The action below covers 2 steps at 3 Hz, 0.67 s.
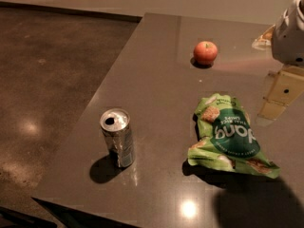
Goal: Move green rice chip bag near apple
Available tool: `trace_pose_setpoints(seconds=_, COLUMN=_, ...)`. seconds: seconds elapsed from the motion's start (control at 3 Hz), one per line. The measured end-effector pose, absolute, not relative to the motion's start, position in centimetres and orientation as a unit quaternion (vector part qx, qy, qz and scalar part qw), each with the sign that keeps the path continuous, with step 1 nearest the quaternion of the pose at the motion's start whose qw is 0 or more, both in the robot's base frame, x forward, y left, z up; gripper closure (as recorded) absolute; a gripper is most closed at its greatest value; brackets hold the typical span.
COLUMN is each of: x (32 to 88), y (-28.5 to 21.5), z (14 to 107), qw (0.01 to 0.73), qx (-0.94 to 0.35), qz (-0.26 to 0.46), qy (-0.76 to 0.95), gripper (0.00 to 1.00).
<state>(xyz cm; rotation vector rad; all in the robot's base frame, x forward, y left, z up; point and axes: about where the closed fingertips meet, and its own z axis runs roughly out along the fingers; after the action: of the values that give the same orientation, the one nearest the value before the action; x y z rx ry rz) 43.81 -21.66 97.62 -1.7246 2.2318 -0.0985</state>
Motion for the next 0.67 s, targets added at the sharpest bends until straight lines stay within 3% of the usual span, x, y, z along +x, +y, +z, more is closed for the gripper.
trace_pose_setpoints(seconds=0.67, x=42.7, y=-21.6, z=96.5, qw=0.162, qx=-0.582, qz=-0.010, qy=0.797, gripper=0.00)
